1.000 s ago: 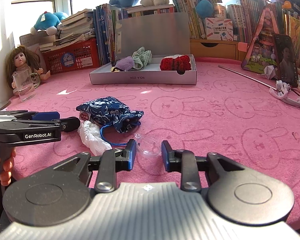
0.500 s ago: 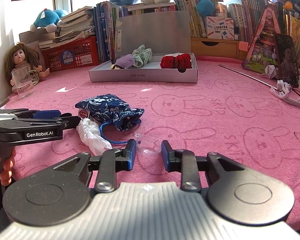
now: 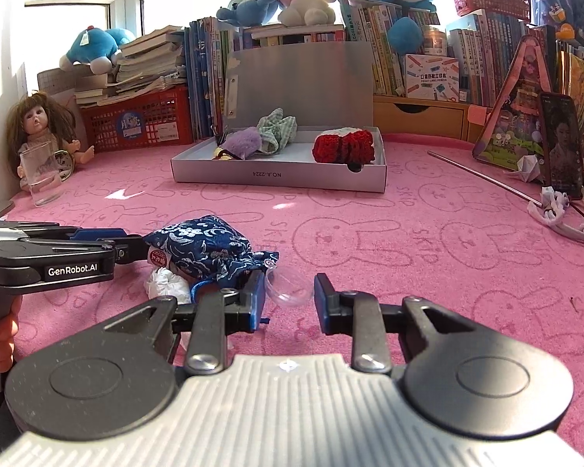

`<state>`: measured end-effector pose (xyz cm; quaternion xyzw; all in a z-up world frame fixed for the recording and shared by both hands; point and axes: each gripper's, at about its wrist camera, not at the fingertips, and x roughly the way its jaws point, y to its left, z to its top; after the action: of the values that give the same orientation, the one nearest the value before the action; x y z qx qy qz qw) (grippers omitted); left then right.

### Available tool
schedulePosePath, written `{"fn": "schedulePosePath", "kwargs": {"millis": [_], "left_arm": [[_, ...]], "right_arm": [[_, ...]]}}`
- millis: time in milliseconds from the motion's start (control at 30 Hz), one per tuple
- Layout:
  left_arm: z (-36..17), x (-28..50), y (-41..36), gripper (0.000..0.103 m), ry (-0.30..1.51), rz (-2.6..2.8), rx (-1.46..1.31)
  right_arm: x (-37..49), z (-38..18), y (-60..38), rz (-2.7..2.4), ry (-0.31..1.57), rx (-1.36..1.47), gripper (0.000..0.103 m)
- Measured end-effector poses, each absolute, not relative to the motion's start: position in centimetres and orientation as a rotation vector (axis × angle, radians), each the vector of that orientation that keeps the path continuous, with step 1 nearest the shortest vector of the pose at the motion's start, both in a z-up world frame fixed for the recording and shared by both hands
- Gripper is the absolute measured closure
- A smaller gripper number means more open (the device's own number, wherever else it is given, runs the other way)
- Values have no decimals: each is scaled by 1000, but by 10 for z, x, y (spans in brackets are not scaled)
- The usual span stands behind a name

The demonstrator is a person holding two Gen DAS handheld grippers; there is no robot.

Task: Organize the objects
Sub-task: 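Carry the black lid and clear lid over the white box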

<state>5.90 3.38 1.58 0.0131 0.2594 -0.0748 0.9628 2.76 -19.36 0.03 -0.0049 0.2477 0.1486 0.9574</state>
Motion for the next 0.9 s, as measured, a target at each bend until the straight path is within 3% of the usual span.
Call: {"fn": "schedulePosePath", "kwargs": {"millis": [900], "left_arm": [[65, 149, 24, 65, 502, -180, -18]], "right_arm": [[124, 38, -189, 284, 505, 16, 71]]}}
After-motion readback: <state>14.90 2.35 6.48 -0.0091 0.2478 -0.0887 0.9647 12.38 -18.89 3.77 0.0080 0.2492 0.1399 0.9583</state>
